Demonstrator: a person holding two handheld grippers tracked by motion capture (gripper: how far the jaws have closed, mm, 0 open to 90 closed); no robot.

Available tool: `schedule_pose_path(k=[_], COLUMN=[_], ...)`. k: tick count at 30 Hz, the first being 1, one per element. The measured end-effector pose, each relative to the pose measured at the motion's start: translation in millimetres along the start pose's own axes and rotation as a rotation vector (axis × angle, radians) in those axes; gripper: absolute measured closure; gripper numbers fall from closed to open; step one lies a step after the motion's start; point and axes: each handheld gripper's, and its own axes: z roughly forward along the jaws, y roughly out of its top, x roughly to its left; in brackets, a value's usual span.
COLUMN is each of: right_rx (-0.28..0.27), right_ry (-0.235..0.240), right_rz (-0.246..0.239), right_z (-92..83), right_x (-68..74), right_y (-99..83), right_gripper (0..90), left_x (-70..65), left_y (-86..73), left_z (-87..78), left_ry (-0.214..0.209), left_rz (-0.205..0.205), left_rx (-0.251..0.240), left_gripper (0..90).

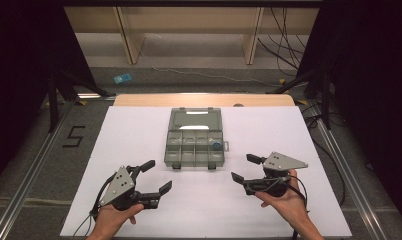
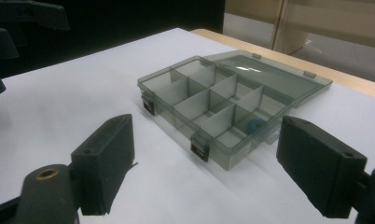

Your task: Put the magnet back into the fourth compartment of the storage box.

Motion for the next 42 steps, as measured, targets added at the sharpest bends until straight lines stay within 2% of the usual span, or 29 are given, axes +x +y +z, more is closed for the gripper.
schedule_pose_path(k=[5, 6, 9, 10, 11, 13, 14, 17, 19, 20, 22, 24, 28, 42], right_rx=[-0.004, -0.008, -0.015, -0.016, -0.021, -0.010, -0.032, -0.008, -0.013, -0.039, -0.035, -0.038, -0.042, -0.048], right_ry=[0.004, -0.010, -0.001, 0.003, -0.010, -0.002, -0.005, 0.000, 0.002, -0.009, -0.009, 0.000, -0.007, -0.023], right_rz=[0.013, -0.001, 0.000, 0.017, 0.004, 0.016, 0.008, 0.028, 0.028, 0.029, 0.019, 0.037, 0.017, 0.008], right_z=[-2.8, -4.7, -6.1, -7.0, -8.0, -9.6, -9.2, -12.9, -13.4, -13.6, -14.8, -14.7, -16.9, -16.5], right_x=[1.1, 0.9, 0.9, 2.3, 1.9, 3.1, 2.7, 4.0, 3.9, 4.6, 4.1, 6.0, 6.8, 6.2], right_y=[-3.2, -4.4, -5.5, -6.9, -7.4, -8.3, -9.0, -9.6, -10.4, -12.2, -12.4, -13.3, -11.5, -12.0], right_gripper=[20.2, 20.2, 20.2, 20.1, 20.1, 20.0, 19.8, 18.7, 18.6, 18.0, 17.5, 16.5, 16.3, 16.3], left_x=[0.0, 0.0, 0.3, 0.1, 0.0, 0.0, 0.1, 0.0, -0.1, 0.0, 0.5, 0.2, 0.4, 0.3], left_y=[-0.2, -0.2, -0.2, -0.2, -0.3, -0.3, -0.2, -0.2, -0.2, -0.3, -0.6, -0.7, -0.6, -0.3], left_z=[0.1, 0.0, 0.1, 0.1, 0.1, 0.0, 0.0, 0.0, 0.1, 0.2, 1.3, 1.4, 1.5, 0.9], left_ry=[0.001, 0.001, 0.002, 0.001, 0.001, 0.001, 0.001, 0.001, 0.001, 0.001, -0.006, -0.007, -0.006, 0.000], left_rz=[0.000, 0.000, 0.003, 0.001, 0.000, 0.000, 0.001, 0.001, 0.001, 0.001, 0.002, -0.002, 0.002, 0.002], left_rx=[0.001, 0.001, 0.001, 0.001, 0.001, 0.001, 0.001, 0.001, 0.002, 0.002, -0.010, -0.010, -0.009, -0.001], left_gripper=[17.1, 17.1, 17.1, 17.1, 17.2, 17.1, 17.1, 17.1, 17.1, 17.1, 17.1, 17.1, 17.1, 17.1])
